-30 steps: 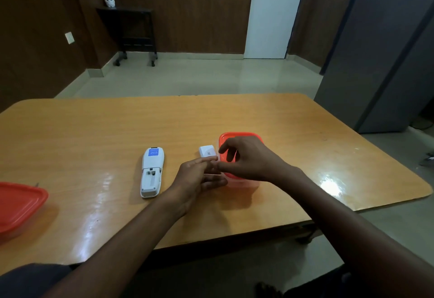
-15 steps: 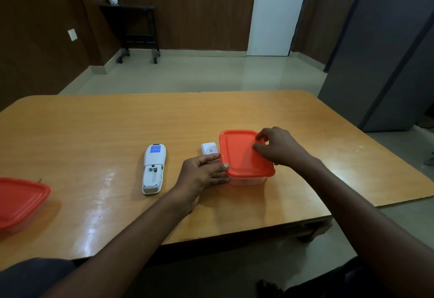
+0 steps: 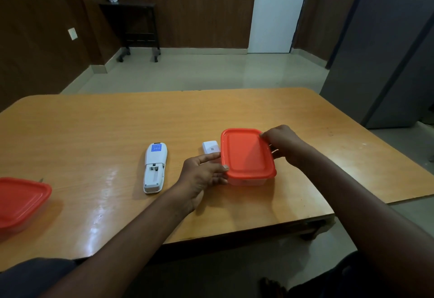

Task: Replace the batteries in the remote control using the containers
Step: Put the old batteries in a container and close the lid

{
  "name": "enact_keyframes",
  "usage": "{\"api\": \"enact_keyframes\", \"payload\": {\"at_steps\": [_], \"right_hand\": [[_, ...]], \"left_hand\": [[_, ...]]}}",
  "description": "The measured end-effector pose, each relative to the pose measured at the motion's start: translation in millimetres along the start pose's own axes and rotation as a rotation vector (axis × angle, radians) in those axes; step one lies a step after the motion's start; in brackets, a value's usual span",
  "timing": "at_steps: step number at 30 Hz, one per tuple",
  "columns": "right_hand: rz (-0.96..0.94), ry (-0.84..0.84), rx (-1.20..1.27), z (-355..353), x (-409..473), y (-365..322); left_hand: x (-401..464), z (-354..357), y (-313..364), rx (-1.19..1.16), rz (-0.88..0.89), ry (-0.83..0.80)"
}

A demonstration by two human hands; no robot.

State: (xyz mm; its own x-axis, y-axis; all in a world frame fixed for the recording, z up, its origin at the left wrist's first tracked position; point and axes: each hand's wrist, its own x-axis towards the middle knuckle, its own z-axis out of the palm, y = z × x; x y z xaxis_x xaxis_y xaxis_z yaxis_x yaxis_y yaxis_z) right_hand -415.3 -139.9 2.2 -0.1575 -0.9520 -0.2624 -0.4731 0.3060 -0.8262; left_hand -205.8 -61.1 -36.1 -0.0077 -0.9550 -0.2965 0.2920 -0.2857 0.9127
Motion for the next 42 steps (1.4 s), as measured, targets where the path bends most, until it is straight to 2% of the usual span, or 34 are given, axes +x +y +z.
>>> {"api": "enact_keyframes", "payload": {"at_steps": [3,9,13,17,20,27,32,36,42], "right_hand": [[0.086,-0.051,0.089,-2,5,1],[0.127,-0.084,0.085,-2,11,-1],[0.082,-0.075,0.080,-1,9,1],[-0.056,-0.061,0.028,4,7,-1],[-0.093,-0.117,-0.006,2,9,-5],[-0.007,-0.234,-0.082,7,13,-13],[0.038,-0.191,-0.197,13,17,-25],[0.035,-0.165,-0.193,13,19,-23],[-0.140,-0.111,-0.063,6,14,-6]], "left_hand": [[0,0,1,-0.005,-0.005,-0.010],[-1,-1,2,-0.005,-0.009,-0.016],[-2,0,3,0.012,-0.028,-0.013],[-2,3,5,0.048,-0.046,0.006],[-4,5,5,0.087,-0.048,0.004],[-7,2,7,0.088,-0.074,-0.041],[-9,2,7,0.090,-0.085,-0.045],[-9,1,7,0.088,-0.089,-0.053],[-8,3,5,0.034,-0.098,-0.041]]}}
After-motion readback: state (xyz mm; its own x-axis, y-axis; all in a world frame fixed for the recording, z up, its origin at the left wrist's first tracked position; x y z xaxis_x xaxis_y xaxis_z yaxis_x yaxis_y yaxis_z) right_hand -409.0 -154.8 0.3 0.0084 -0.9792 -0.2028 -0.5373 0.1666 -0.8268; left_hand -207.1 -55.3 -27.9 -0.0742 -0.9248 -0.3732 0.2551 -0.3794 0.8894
